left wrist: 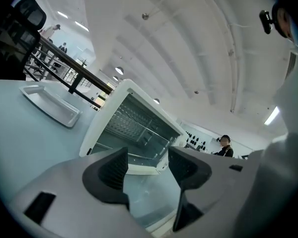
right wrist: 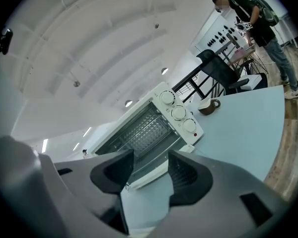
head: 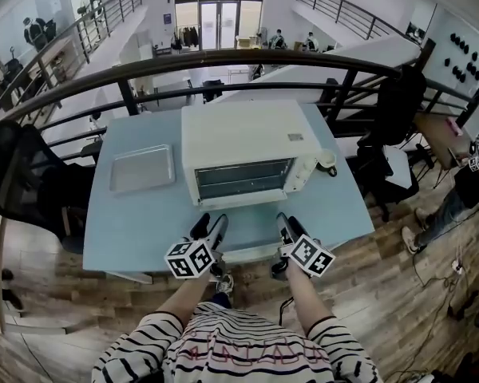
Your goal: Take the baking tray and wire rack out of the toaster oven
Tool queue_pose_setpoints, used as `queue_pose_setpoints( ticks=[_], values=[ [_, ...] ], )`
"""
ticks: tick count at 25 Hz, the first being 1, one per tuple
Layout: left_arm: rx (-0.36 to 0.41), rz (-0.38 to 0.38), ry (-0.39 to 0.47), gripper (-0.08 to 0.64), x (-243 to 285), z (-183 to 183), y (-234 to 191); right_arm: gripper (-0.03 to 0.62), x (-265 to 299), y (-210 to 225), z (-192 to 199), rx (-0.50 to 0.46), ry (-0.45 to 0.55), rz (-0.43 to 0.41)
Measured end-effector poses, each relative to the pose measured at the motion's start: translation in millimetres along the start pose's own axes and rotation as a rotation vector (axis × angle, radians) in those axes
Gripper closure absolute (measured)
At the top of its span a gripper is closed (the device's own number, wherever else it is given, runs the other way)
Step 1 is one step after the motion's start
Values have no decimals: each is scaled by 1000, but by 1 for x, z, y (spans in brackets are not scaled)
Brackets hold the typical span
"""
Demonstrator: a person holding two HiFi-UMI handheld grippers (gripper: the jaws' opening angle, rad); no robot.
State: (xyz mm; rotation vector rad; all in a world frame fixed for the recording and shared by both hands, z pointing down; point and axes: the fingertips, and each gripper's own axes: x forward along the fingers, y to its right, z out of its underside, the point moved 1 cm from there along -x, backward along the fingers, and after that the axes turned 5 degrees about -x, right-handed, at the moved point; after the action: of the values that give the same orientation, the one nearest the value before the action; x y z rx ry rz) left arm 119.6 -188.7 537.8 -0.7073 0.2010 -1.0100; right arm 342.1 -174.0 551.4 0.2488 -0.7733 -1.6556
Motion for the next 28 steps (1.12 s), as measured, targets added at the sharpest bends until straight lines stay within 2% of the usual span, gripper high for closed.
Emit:
queue_pose_setpoints(
  ticks=[3,8,17,20,24,28],
  values=[
    [-23,1,10,291,21,-11,-8,362,23,2,-13,20,18,-5],
    [-109,10,42,291,48,-24,-20,370,62,5,-29,86,40,-24],
    [-307,-14,176,293,80,-48,-44,394,120,4,-53,226,117,-57],
    [-374,8,234,293,90,-54,-48,400,135,10,-61,285,160,-66],
    [-443,-2,267,293,100,-54,-57,414,151,21,-69,384,216,-67],
    [-479,8,288,293,105,-61,-60,439,167,23,-80,453,257,-91]
  ],
)
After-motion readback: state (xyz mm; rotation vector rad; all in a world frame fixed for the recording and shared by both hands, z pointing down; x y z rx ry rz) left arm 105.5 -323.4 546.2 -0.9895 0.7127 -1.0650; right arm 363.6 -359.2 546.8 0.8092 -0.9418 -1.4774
